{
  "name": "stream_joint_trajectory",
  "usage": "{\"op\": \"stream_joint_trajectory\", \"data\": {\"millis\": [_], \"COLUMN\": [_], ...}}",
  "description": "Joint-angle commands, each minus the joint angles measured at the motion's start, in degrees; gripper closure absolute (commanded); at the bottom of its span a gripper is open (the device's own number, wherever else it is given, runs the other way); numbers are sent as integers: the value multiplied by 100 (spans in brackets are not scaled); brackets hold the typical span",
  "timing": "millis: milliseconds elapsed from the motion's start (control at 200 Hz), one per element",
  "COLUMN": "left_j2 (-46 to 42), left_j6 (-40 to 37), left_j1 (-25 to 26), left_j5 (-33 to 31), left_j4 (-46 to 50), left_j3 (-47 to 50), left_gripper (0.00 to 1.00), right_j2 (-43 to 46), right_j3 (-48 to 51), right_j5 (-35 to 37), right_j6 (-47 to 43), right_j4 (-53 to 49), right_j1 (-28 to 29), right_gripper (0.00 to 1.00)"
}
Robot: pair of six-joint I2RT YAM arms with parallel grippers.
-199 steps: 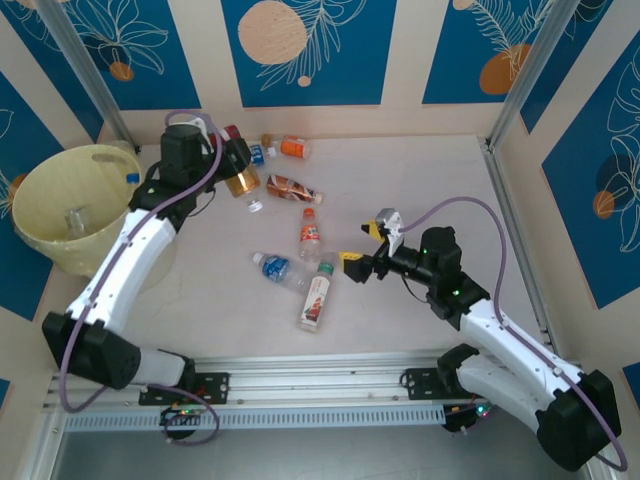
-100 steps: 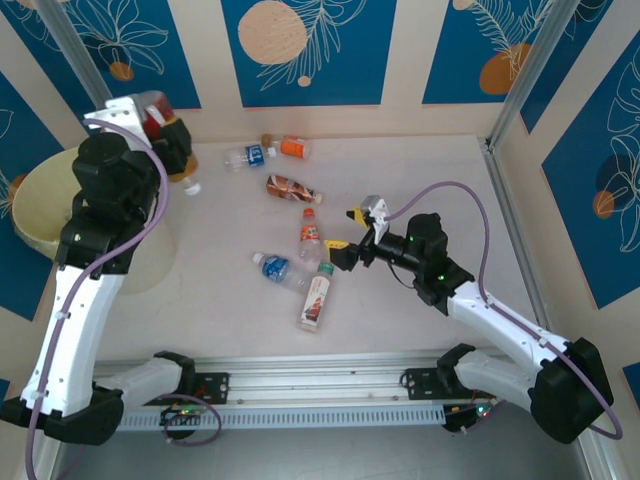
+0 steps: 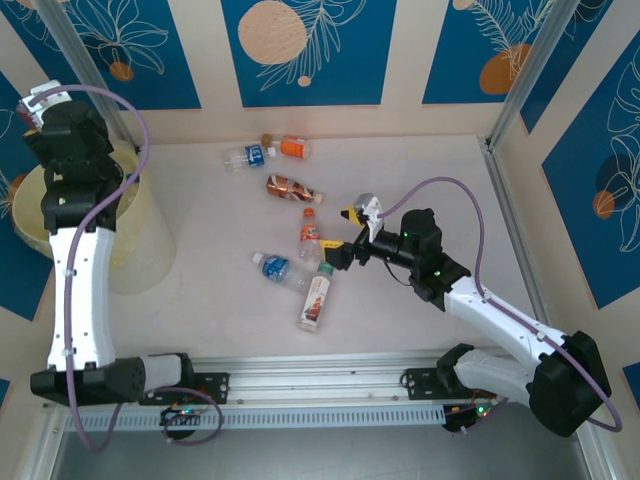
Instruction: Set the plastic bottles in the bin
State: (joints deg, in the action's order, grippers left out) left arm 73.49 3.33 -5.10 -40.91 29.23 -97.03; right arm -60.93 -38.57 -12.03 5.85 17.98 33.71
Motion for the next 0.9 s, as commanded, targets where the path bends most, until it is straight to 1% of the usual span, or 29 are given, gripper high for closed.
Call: {"op": "stream_joint_trajectory", "data": {"millis": [0, 80, 120, 150, 180, 310, 375, 445, 505, 545, 585, 640, 675, 775, 895], "left_j2": [222, 292, 320, 339, 368, 466, 512, 625, 721, 752, 788, 839, 880, 899, 826], "left_j6": [457, 723, 788, 813, 810, 668, 540, 572, 614, 624, 613, 640, 657, 702, 789], "left_j1": [-320, -474, -520, -552, -574, -662, -698, -730, -754, -749, -757, -753, -747, -750, -747], "left_j5": [571, 1002, 1173, 1296, 1412, 1986, 2229, 2309, 2540, 2771, 2973, 3082, 3105, 3251, 3378], "left_j4": [381, 449, 468, 493, 533, 636, 693, 997, 1239, 1294, 1280, 1284, 1302, 1296, 1234], "left_j3": [-72, 57, 149, 213, 271, 568, 745, 799, 849, 924, 1004, 1021, 975, 826, 699], "left_gripper": [100, 100, 96, 92, 89, 88, 84, 72, 66, 59, 50, 33, 26, 18, 13], "right_j2": [37, 37, 45, 51, 70, 97, 89, 57, 9, -18, -56, -108, -137, -182, -165], "right_j3": [-175, -177, -187, -200, -198, -190, -180, -178, -174, -170, -167, -173, -196, -230, -178], "right_j5": [54, 61, 69, 82, 99, 181, 184, 184, 184, 192, 183, 154, 132, 114, 165], "right_j6": [-115, -101, -101, -110, -119, -148, -154, -163, -163, -153, -145, -134, -136, -162, -163], "right_j4": [-68, -150, -224, -277, -326, -400, -392, -366, -318, -280, -249, -228, -248, -344, -335], "right_j1": [54, 65, 74, 83, 98, 109, 109, 119, 118, 128, 129, 140, 137, 160, 184], "right_gripper": [1, 1, 1, 1, 1, 1, 1, 1, 1, 1, 1, 1, 1, 1, 1]}}
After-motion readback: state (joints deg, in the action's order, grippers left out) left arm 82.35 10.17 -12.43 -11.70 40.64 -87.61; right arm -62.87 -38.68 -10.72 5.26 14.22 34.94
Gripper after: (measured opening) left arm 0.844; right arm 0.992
